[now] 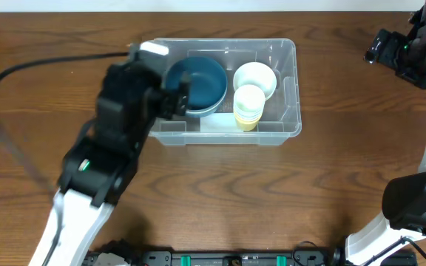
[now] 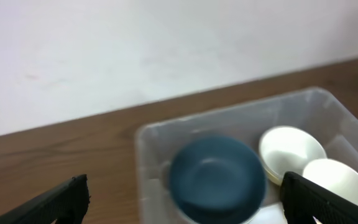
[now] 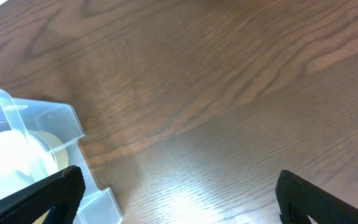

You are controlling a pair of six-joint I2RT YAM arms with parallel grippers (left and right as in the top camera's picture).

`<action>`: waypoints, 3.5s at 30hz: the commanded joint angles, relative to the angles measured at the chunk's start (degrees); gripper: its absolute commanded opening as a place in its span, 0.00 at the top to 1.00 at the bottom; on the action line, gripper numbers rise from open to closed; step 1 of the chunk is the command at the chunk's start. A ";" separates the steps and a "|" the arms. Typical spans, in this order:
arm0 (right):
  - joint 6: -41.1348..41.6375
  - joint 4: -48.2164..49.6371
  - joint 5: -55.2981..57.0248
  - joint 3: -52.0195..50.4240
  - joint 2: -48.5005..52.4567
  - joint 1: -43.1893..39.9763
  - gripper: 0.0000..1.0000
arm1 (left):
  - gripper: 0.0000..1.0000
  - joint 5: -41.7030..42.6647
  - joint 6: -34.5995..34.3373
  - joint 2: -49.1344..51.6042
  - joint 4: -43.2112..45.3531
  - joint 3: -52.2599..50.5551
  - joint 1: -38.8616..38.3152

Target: Pack container

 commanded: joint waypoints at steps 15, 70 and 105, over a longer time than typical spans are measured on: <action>0.79 -0.02 -0.02 0.70 -1.14 -0.17 0.01 | 0.02 -12.33 2.05 -36.72 -28.46 0.11 0.04; 0.79 -0.02 -0.02 0.70 -1.14 -0.15 0.01 | 0.02 6.67 -14.97 -61.20 23.74 -64.17 20.68; 0.79 -0.02 -0.02 0.70 -1.14 -0.17 0.01 | 0.02 6.71 -14.97 -61.07 19.26 -67.67 20.65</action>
